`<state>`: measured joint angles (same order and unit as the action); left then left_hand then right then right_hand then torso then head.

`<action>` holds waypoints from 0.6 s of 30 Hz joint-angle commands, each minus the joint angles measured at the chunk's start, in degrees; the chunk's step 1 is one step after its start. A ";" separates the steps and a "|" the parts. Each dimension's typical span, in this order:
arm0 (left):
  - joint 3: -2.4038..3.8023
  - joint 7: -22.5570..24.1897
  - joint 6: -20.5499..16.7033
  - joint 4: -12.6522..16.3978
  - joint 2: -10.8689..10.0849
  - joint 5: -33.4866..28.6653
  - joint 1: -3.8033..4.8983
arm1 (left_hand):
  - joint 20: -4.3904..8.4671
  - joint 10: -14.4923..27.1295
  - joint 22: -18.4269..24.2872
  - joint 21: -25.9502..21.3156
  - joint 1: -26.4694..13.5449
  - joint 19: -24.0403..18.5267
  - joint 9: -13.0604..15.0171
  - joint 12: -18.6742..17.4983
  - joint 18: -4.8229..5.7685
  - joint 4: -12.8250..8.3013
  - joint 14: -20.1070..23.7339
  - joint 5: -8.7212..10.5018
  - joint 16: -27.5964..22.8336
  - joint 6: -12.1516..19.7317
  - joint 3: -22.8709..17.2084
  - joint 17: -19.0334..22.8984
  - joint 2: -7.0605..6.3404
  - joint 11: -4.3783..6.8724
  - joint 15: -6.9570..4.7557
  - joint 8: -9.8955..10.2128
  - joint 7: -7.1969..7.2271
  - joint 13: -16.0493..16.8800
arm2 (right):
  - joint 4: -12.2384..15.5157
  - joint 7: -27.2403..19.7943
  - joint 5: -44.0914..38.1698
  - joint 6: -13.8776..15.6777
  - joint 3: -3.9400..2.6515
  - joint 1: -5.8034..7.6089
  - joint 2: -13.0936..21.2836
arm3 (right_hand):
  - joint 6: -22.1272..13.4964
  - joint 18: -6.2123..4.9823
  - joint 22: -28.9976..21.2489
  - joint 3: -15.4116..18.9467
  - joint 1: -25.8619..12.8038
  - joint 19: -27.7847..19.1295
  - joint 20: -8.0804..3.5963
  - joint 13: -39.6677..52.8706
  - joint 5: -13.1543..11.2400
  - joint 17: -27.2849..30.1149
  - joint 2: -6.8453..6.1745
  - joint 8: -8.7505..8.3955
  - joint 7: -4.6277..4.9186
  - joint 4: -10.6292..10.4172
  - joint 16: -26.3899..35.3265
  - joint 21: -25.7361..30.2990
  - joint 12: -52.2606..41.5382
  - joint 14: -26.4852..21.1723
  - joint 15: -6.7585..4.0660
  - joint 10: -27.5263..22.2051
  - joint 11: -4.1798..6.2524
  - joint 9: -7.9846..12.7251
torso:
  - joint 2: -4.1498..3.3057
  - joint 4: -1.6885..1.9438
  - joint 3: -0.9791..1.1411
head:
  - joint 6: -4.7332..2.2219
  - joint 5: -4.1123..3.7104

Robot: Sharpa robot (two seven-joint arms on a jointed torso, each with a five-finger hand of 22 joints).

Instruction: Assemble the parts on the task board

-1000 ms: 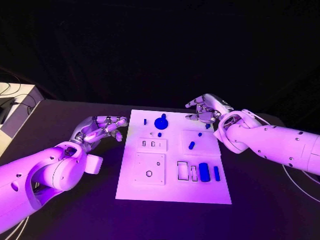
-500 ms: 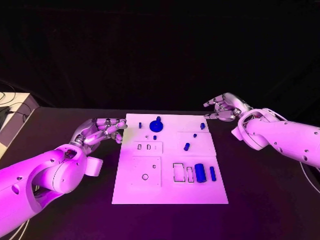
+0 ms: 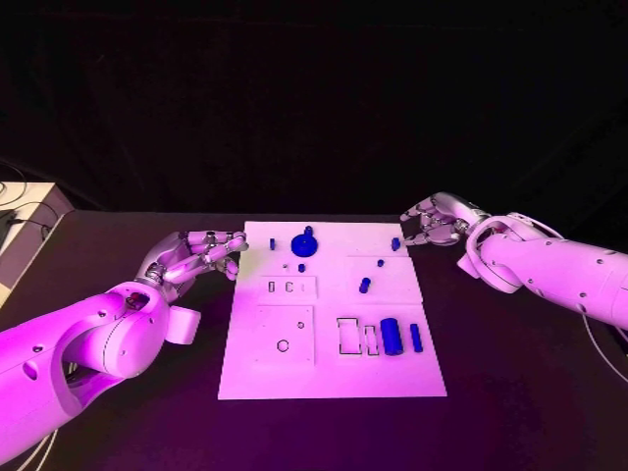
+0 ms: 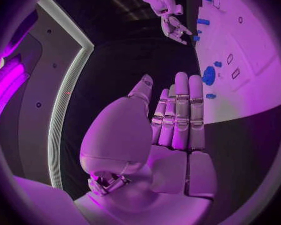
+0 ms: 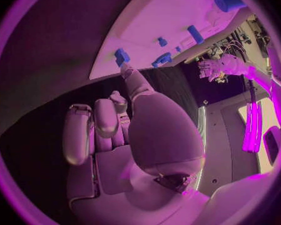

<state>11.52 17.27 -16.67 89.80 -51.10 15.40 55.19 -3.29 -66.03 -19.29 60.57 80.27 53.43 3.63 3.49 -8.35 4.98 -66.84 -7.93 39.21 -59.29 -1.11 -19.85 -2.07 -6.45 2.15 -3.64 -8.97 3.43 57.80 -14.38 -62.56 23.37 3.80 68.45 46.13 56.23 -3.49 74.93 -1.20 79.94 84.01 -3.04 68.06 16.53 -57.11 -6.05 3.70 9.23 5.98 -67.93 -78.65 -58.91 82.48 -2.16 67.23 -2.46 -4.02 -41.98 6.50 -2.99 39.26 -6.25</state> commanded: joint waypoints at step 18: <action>0.05 0.56 0.89 0.41 -0.19 0.35 -0.02 | 0.16 0.19 0.08 -0.28 0.25 -0.23 -0.04 0.00 -1.04 -0.19 0.27 0.18 -0.14 -0.01 0.19 0.05 -0.13 0.06 0.14 0.03 -0.26 0.04 | -3.05 0.90 -4.24 -4.41 0.01 -0.81 -3.00 | 1.38 0.43 12.09 0.13 0.37 5.01 0.33 0.10 0.97 -0.57 0.51 0.03 -0.26 -0.29 0.54 -0.40 -0.58 0.05 0.12 0.52 0.04 -0.06 | -0.52 0.26 0.19 | 0.43 -0.23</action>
<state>11.53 17.28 -16.59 90.03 -51.32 15.45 55.19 -3.30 -66.03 -19.29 60.57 80.27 53.43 3.63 3.49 -8.36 4.98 -66.84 -7.93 39.21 -59.29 -1.11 -19.85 -2.06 -6.45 2.15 -3.64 -8.98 3.43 54.80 -13.81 -65.66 20.69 3.81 67.72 43.23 57.23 -3.49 74.91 -1.16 80.31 84.01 -3.05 68.11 17.22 -57.62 -6.12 3.70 8.83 5.56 -67.62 -78.69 -59.22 82.48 -2.16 67.25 -2.47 -4.02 -42.50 6.77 -2.77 39.58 -6.48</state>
